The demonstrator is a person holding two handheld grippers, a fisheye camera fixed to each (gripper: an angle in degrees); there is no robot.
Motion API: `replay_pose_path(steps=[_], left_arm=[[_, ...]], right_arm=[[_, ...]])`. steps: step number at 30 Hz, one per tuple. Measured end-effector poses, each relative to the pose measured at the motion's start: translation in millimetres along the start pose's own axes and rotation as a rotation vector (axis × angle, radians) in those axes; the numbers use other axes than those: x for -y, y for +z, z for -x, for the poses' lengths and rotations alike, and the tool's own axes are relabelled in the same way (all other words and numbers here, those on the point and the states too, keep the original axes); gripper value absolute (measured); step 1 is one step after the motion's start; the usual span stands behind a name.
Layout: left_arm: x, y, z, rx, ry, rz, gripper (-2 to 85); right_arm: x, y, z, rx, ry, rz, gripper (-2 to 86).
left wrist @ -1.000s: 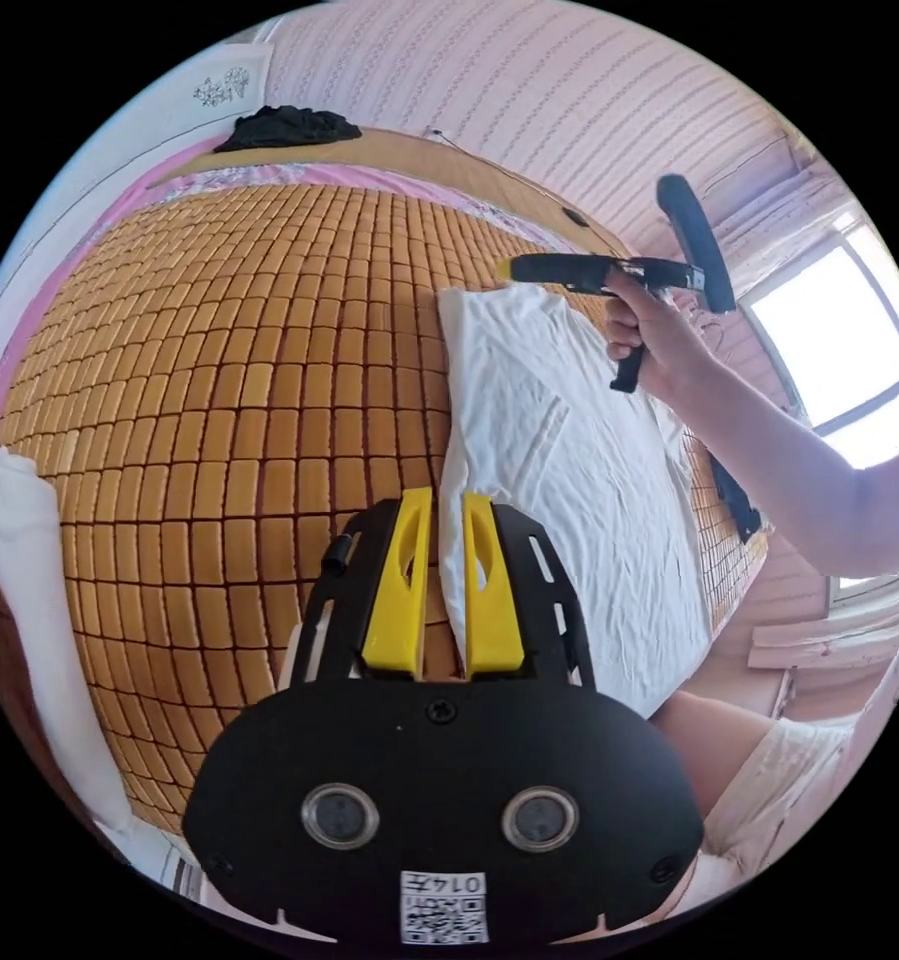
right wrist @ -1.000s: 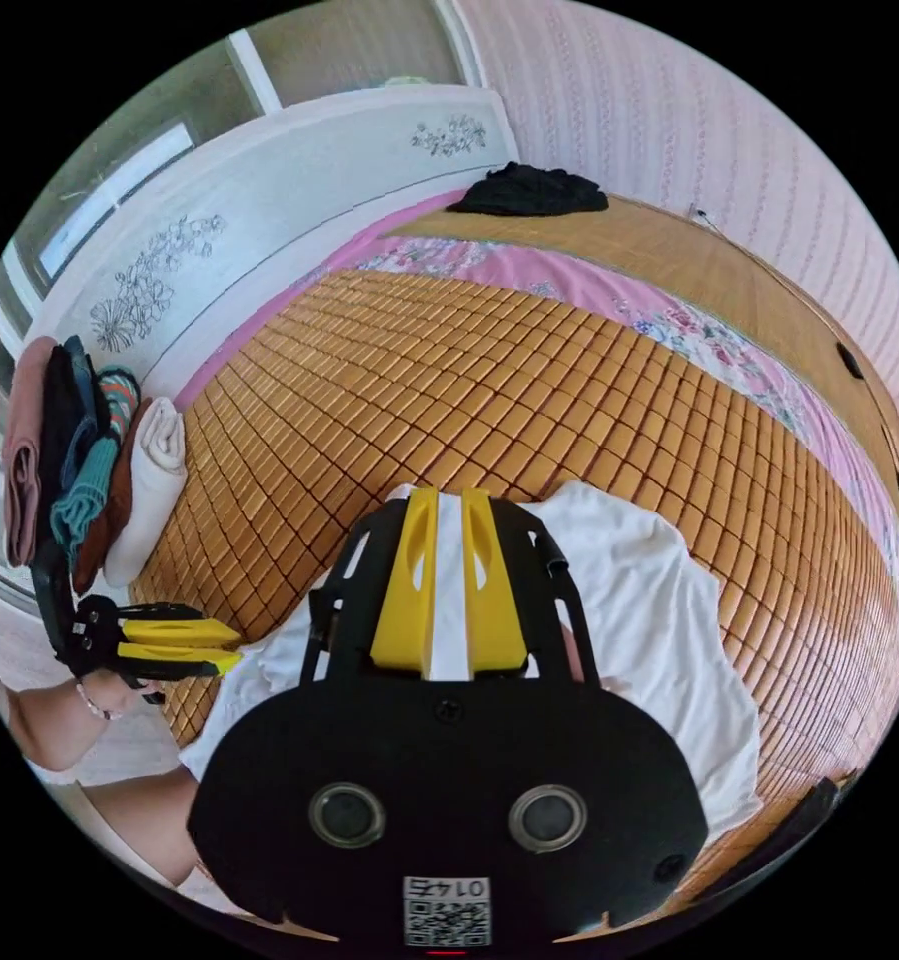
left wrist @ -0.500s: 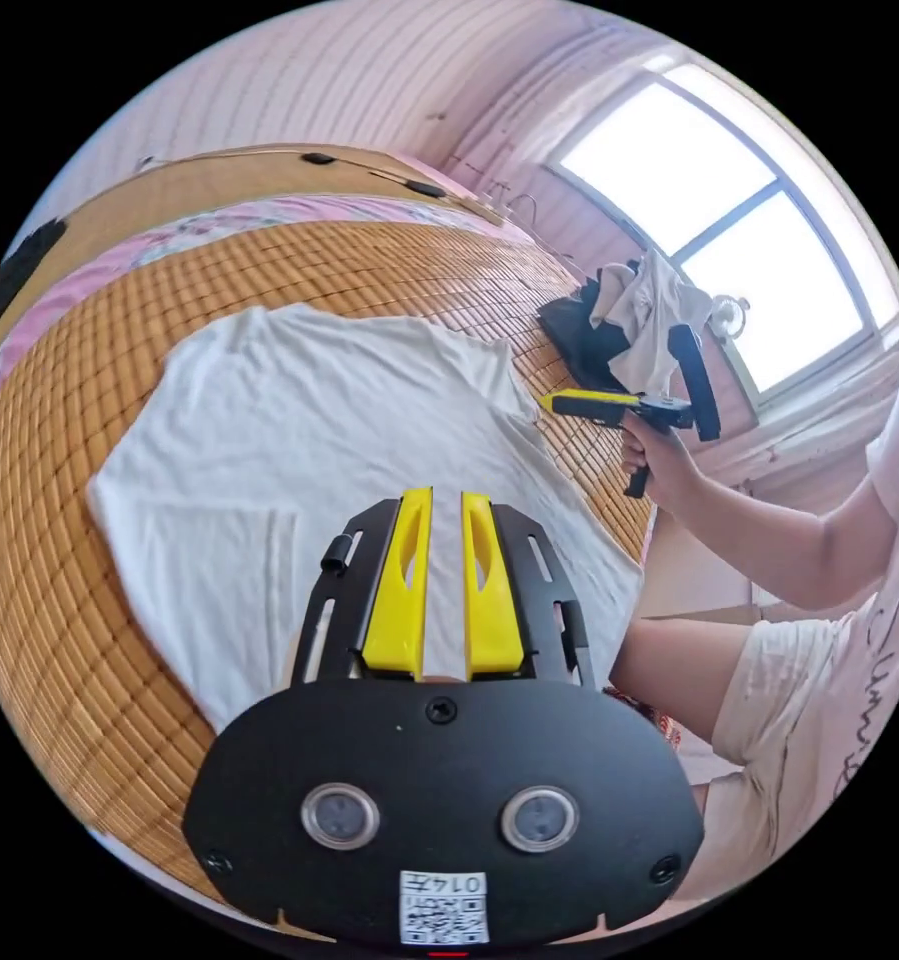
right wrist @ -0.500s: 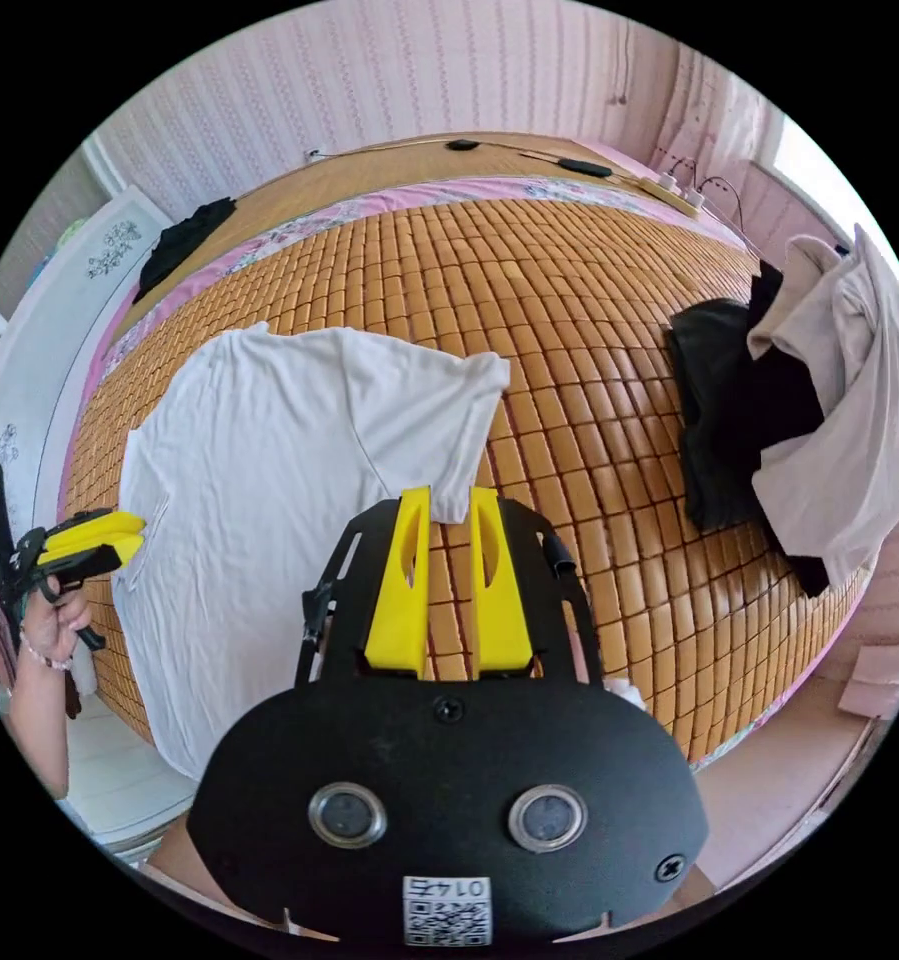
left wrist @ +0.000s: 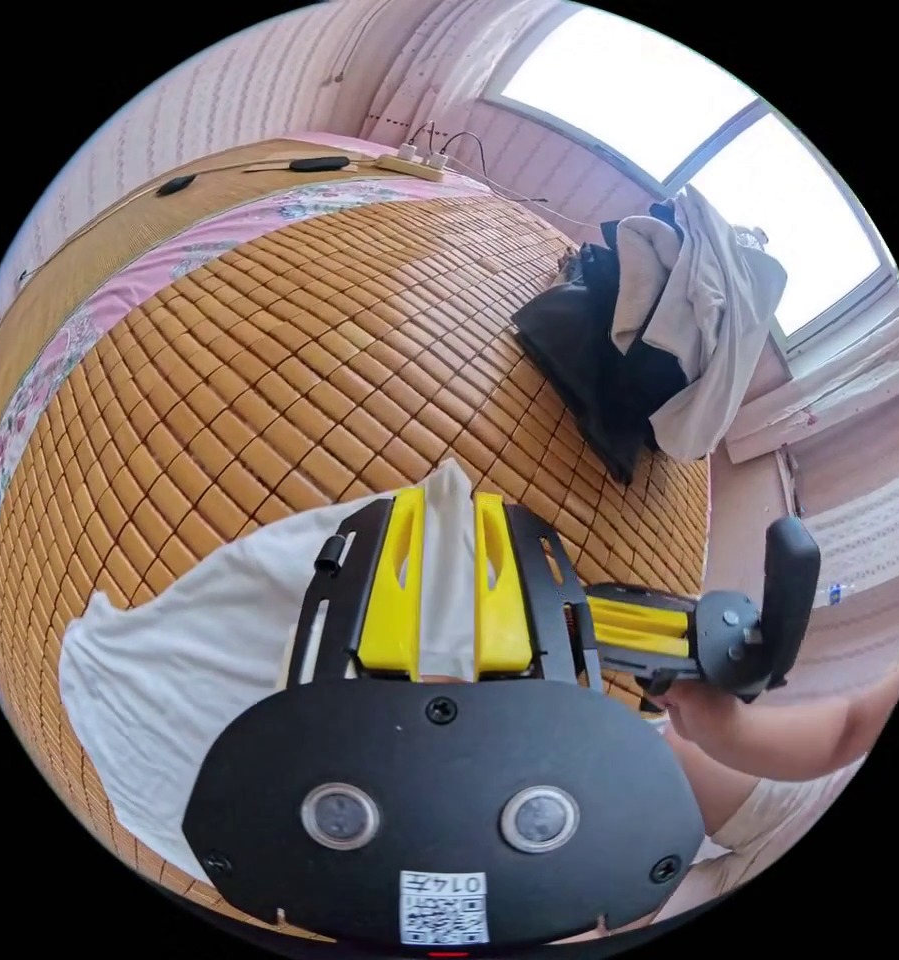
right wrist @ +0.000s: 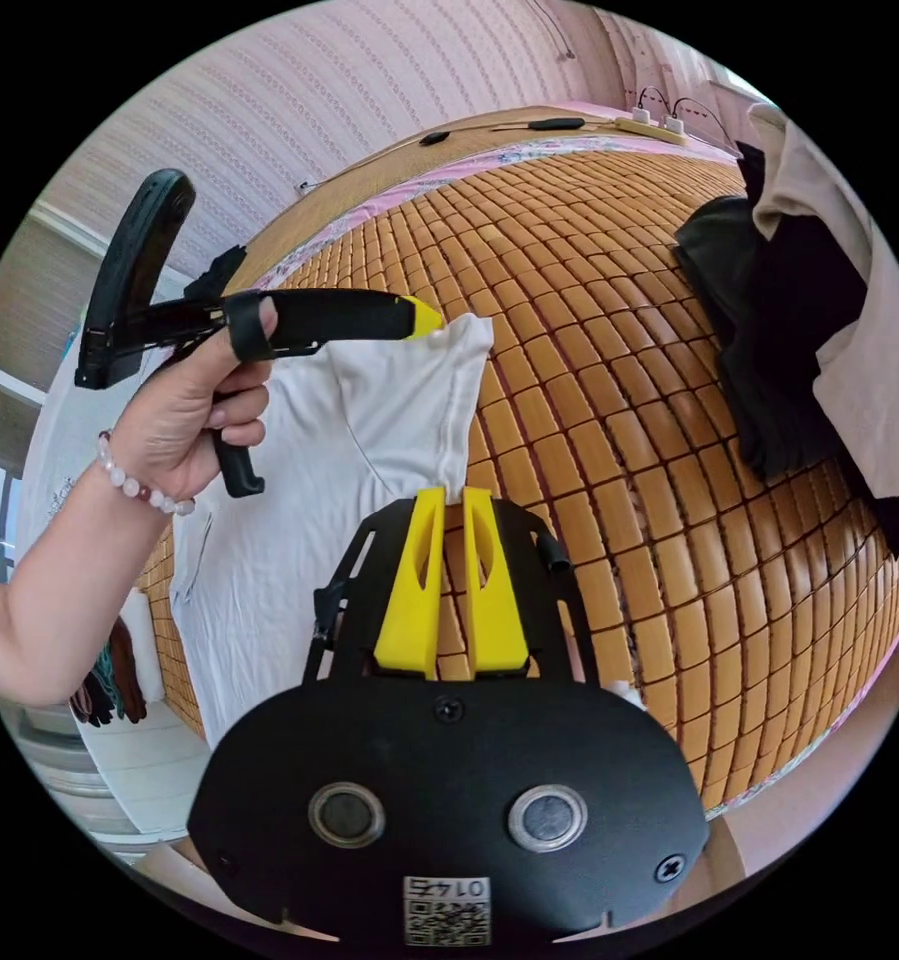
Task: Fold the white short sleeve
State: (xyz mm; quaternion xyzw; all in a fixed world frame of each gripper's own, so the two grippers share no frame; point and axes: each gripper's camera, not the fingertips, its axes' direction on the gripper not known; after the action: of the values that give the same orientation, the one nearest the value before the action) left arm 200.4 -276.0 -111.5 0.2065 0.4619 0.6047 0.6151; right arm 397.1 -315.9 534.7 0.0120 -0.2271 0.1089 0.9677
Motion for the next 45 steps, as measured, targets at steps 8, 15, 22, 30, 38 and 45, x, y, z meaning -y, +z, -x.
replay_pose_path(steps=[8, 15, 22, 30, 38, 45], left_arm=[[23.3, 15.3, 3.2, 0.068, 0.029, 0.065, 0.0], [-63.2, -99.3, 39.0, 0.034, -0.094, -0.261, 1.0], [-158.4, -114.9, 84.7, 0.013, -0.355, -0.165, 8.5], [-223.7, -172.9, 146.4, 0.104, -0.570, -0.299, 7.1], [-269.6, -203.5, 223.4, 0.245, -0.749, -0.305, 10.8], [-257.2, -186.8, 255.6, 0.073, -0.707, -0.205, 2.3]], right_arm=[[7.8, -9.1, -23.3, 0.029, -0.039, 0.000, 0.8], [5.4, -44.1, -3.6, 0.187, -0.258, -0.035, 0.8], [-9.8, -26.4, 15.0, 0.094, -0.430, 0.187, 1.0], [76.6, -6.9, 35.5, -0.005, -0.475, 0.051, 5.6], [163.8, 41.8, 48.7, 0.051, -0.440, 0.124, 4.5], [181.4, 37.4, 47.1, 0.045, -0.415, 0.153, -0.2]])
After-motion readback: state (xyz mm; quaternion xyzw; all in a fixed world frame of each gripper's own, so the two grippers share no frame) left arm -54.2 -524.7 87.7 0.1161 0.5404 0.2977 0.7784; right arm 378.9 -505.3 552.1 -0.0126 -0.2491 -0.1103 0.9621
